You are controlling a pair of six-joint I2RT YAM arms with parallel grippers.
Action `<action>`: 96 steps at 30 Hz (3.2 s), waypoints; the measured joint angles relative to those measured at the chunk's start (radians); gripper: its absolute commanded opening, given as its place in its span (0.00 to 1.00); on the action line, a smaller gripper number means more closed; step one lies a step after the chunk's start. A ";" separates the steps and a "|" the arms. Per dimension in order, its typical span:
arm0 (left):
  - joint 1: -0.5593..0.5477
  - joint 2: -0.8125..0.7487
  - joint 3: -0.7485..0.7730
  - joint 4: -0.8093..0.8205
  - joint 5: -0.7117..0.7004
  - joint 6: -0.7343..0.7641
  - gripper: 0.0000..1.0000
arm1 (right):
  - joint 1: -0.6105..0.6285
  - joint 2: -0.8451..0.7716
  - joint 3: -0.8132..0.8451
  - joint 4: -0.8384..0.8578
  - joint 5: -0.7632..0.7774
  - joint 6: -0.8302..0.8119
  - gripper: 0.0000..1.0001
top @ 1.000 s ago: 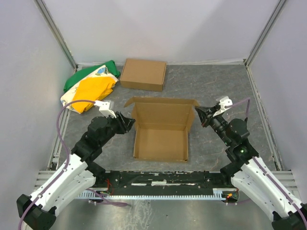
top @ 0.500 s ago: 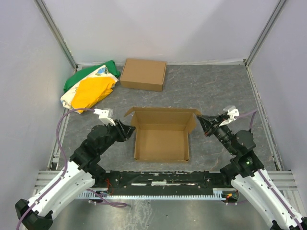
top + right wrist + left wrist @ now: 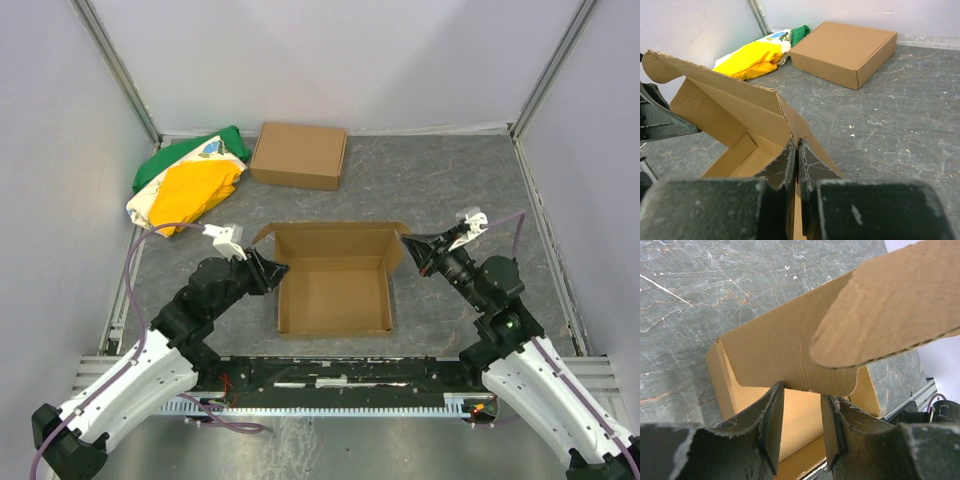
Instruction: Fold the paper box
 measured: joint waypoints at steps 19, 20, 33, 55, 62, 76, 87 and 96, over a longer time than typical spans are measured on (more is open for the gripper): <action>-0.024 -0.124 0.003 -0.149 -0.009 -0.008 0.45 | 0.005 -0.082 0.035 -0.172 -0.029 0.073 0.09; -0.024 -0.135 0.003 -0.168 -0.009 -0.008 0.45 | 0.005 -0.090 0.035 -0.182 -0.029 0.073 0.09; -0.024 -0.201 0.162 -0.330 0.000 0.038 0.45 | 0.006 0.068 0.138 -0.207 -0.021 0.109 0.11; -0.024 0.190 0.613 -0.293 0.073 0.420 0.62 | 0.007 0.262 0.343 -0.302 0.072 0.141 0.08; -0.024 0.177 0.675 -0.228 0.107 0.483 0.56 | 0.018 0.265 0.345 -0.312 0.055 0.143 0.07; -0.024 0.212 0.488 -0.143 0.096 0.506 0.61 | 0.020 0.283 0.383 -0.352 0.155 -0.017 0.06; -0.024 0.160 0.500 0.129 -0.049 0.687 0.70 | 0.020 0.356 0.393 -0.279 0.156 -0.227 0.07; -0.028 0.350 0.402 0.299 -0.111 0.781 0.80 | 0.021 0.435 0.463 -0.209 0.102 -0.391 0.06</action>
